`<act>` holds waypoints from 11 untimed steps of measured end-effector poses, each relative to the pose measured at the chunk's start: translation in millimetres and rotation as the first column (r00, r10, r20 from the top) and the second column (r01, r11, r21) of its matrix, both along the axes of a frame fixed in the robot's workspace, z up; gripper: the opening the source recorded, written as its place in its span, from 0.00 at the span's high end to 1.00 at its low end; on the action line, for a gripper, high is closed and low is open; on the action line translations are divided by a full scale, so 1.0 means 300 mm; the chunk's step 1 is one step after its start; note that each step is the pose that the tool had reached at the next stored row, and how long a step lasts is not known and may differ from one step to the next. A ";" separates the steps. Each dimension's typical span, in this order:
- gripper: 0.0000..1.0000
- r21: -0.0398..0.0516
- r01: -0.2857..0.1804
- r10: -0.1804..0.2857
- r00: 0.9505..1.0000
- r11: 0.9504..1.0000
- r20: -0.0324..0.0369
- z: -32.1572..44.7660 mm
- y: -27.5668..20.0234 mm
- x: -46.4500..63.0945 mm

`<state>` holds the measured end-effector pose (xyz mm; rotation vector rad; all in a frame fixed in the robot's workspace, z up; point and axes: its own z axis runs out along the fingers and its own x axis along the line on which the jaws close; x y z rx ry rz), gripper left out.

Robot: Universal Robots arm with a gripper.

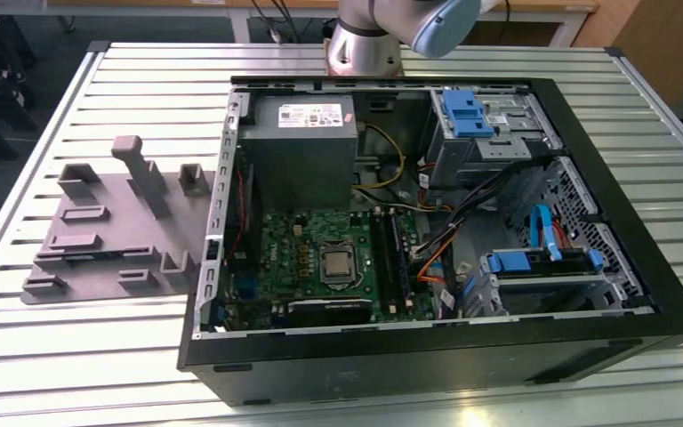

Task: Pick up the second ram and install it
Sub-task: 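Pick up the second ram and move it above second insertion slot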

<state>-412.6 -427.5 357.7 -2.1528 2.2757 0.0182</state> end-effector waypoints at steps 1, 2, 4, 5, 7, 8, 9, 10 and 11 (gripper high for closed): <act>0.53 0.001 -0.005 0.005 1.000 1.000 0.000 -0.005 -0.003 -0.002; 0.53 0.001 -0.006 0.006 1.000 1.000 0.000 -0.012 -0.006 -0.007; 0.53 0.001 -0.007 0.007 1.000 1.000 0.000 -0.024 -0.009 -0.010; 0.53 0.002 -0.007 0.007 1.000 1.000 0.000 -0.030 -0.011 -0.011; 0.53 0.002 -0.007 0.007 1.000 1.000 0.000 -0.042 -0.013 -0.013; 0.53 0.002 -0.007 0.007 1.000 1.000 0.000 -0.048 -0.014 -0.014; 0.53 0.002 -0.007 0.007 1.000 1.000 0.000 -0.054 -0.015 -0.014; 0.53 0.002 -0.007 0.007 1.000 1.000 0.000 -0.060 -0.015 -0.015; 0.53 0.002 -0.008 0.008 1.000 1.000 0.000 -0.065 -0.016 -0.015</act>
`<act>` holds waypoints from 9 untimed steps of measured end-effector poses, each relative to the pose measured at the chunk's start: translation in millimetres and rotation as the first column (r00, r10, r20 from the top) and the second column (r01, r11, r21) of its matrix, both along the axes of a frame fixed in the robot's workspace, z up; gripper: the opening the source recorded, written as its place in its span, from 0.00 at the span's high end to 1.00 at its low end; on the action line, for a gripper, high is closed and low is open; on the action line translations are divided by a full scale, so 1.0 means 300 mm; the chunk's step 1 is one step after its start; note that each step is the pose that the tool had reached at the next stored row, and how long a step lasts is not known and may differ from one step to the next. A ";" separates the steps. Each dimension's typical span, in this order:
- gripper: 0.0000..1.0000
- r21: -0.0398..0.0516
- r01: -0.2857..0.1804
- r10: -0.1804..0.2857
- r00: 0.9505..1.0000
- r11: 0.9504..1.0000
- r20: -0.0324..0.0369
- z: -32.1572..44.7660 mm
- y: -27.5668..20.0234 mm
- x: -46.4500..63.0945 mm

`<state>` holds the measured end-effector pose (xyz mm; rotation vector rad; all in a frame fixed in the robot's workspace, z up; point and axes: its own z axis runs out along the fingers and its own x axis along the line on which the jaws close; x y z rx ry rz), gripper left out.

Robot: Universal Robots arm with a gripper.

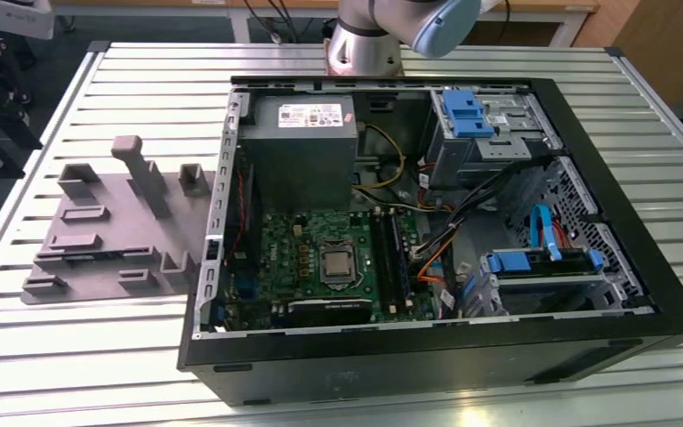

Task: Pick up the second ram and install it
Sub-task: 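Pick up the second ram and move it above second insertion slot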

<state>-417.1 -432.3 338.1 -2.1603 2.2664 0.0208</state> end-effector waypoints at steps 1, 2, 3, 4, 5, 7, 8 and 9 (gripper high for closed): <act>0.53 0.001 0.000 0.000 1.000 1.000 0.000 -0.004 -0.001 0.000; 0.53 0.002 0.000 0.000 1.000 1.000 0.000 -0.009 -0.003 0.000; 0.53 0.003 0.000 0.000 1.000 1.000 0.000 -0.013 -0.005 -0.001; 0.53 0.004 0.000 0.000 1.000 1.000 0.000 -0.017 -0.009 -0.001; 0.53 0.005 0.000 0.000 1.000 1.000 0.000 -0.022 -0.014 -0.001; 0.53 0.007 -0.001 0.001 1.000 1.000 0.000 -0.032 -0.026 -0.002; 0.53 0.008 -0.004 0.004 1.000 1.000 0.000 -0.038 -0.030 -0.004; 0.53 0.009 -0.011 0.011 1.000 1.000 0.000 -0.044 -0.032 -0.004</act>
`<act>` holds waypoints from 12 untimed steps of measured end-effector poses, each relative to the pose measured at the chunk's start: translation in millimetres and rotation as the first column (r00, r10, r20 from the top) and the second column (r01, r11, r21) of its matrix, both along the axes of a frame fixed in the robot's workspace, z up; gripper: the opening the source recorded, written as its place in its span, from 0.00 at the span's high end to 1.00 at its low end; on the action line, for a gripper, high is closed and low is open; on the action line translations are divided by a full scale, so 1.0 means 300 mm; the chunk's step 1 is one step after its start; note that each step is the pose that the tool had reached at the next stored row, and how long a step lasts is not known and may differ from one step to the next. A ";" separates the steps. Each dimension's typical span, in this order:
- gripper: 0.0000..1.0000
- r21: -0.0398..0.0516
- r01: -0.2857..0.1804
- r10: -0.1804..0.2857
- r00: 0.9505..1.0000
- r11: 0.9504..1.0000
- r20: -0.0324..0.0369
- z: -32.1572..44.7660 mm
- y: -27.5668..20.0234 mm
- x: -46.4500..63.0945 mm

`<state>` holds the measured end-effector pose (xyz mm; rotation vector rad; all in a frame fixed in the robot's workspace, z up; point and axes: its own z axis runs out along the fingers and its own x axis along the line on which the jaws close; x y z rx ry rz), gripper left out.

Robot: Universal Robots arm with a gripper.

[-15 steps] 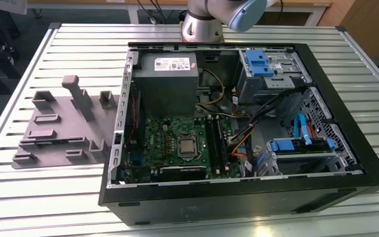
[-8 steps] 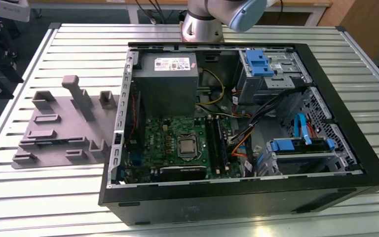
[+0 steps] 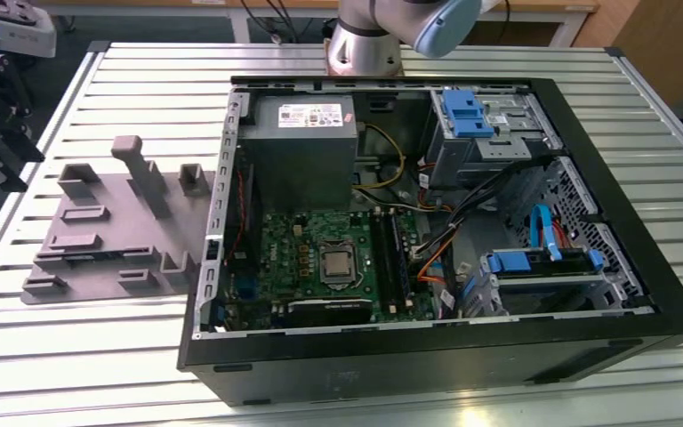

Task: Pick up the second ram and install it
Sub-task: 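Pick up the second ram and move it above second insertion slot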

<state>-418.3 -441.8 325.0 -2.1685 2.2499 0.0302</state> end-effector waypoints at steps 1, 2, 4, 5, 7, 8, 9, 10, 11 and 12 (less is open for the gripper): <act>0.53 0.000 -0.009 0.009 1.000 1.000 0.000 -0.004 -0.001 0.000; 0.53 0.000 -0.015 0.015 1.000 1.000 0.000 -0.009 -0.004 -0.001; 0.53 0.001 -0.019 0.019 1.000 1.000 0.000 -0.022 -0.006 -0.001; 0.53 0.001 -0.019 0.019 1.000 1.000 0.000 -0.028 -0.006 -0.001; 0.53 0.001 -0.019 0.019 1.000 1.000 -0.001 -0.040 -0.007 -0.001; 0.53 0.001 -0.019 0.019 1.000 1.000 -0.001 -0.045 -0.007 -0.001; 0.53 0.000 -0.019 0.019 1.000 1.000 -0.002 -0.050 -0.007 -0.001; 0.53 0.001 -0.019 0.019 1.000 1.000 -0.002 -0.055 -0.007 -0.001; 0.53 0.001 -0.019 0.019 1.000 1.000 -0.002 -0.060 -0.007 -0.001; 0.53 0.001 -0.019 0.019 1.000 1.000 -0.003 -0.066 -0.007 -0.001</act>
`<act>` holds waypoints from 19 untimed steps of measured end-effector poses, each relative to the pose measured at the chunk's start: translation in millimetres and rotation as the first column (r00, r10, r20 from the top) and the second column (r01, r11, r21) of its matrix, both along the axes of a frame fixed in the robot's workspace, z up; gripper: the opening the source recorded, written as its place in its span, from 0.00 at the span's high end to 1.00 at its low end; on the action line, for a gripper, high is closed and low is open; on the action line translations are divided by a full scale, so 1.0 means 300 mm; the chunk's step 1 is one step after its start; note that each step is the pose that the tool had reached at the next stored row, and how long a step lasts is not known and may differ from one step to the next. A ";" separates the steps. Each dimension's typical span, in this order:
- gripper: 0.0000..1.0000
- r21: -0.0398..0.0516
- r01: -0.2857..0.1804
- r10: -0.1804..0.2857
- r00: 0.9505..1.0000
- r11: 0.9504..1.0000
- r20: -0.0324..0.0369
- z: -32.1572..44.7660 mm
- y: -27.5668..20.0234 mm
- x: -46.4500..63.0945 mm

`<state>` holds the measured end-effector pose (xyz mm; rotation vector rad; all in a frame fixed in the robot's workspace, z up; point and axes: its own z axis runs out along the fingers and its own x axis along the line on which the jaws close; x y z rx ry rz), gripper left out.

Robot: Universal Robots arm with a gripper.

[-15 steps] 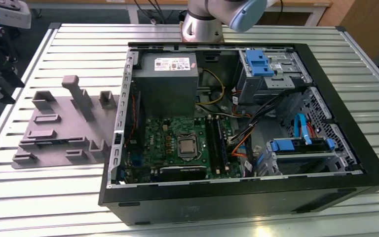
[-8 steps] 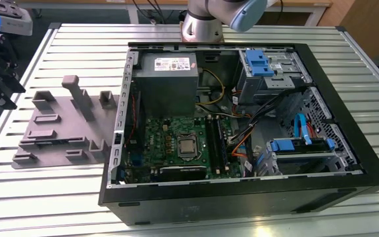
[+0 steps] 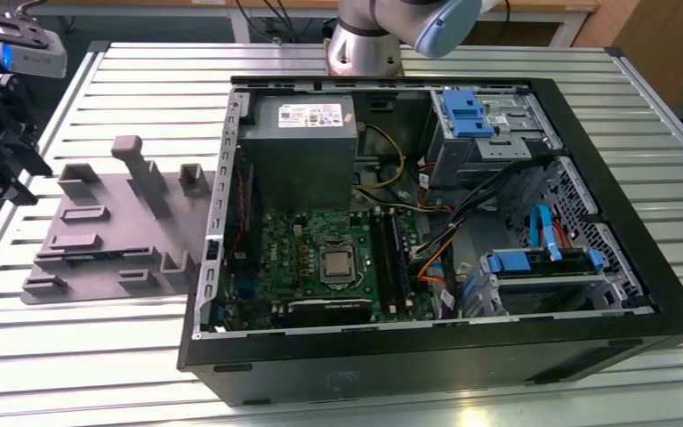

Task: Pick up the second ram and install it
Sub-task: 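Pick up the second ram and move it above second insertion slot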

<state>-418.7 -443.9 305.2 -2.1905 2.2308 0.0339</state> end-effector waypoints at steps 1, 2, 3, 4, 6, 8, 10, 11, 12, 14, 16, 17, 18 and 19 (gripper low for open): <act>0.53 0.000 0.000 0.000 1.000 1.000 0.000 -0.006 0.000 0.000; 0.53 0.000 0.000 0.000 1.000 1.000 -0.001 -0.012 0.000 0.000; 0.53 0.000 0.000 0.000 1.000 1.000 -0.001 -0.018 -0.002 0.000; 0.53 0.000 0.000 0.000 1.000 1.000 -0.001 -0.024 -0.005 0.000; 0.53 0.000 0.000 0.000 1.000 1.000 -0.001 -0.036 -0.011 0.000; 0.53 0.000 0.000 0.000 1.000 1.000 -0.001 -0.048 -0.017 0.000; 0.53 0.000 0.000 0.000 1.000 1.000 -0.001 -0.060 -0.024 0.000; 0.53 0.000 0.000 0.000 1.000 1.000 -0.001 -0.066 -0.029 0.000; 0.53 0.000 0.000 0.000 1.000 1.000 -0.001 -0.073 -0.033 0.000; 0.53 0.000 0.000 0.000 1.000 1.000 -0.001 -0.085 -0.042 0.000; 0.53 0.001 0.000 0.000 1.000 1.000 -0.001 -0.097 -0.049 0.000; 0.53 0.001 0.000 0.000 1.000 1.000 -0.001 -0.103 -0.051 0.000; 0.53 0.001 0.000 0.000 1.000 1.000 -0.001 -0.109 -0.052 0.000; 0.53 0.001 0.000 0.000 1.000 1.000 -0.001 -0.115 -0.052 0.000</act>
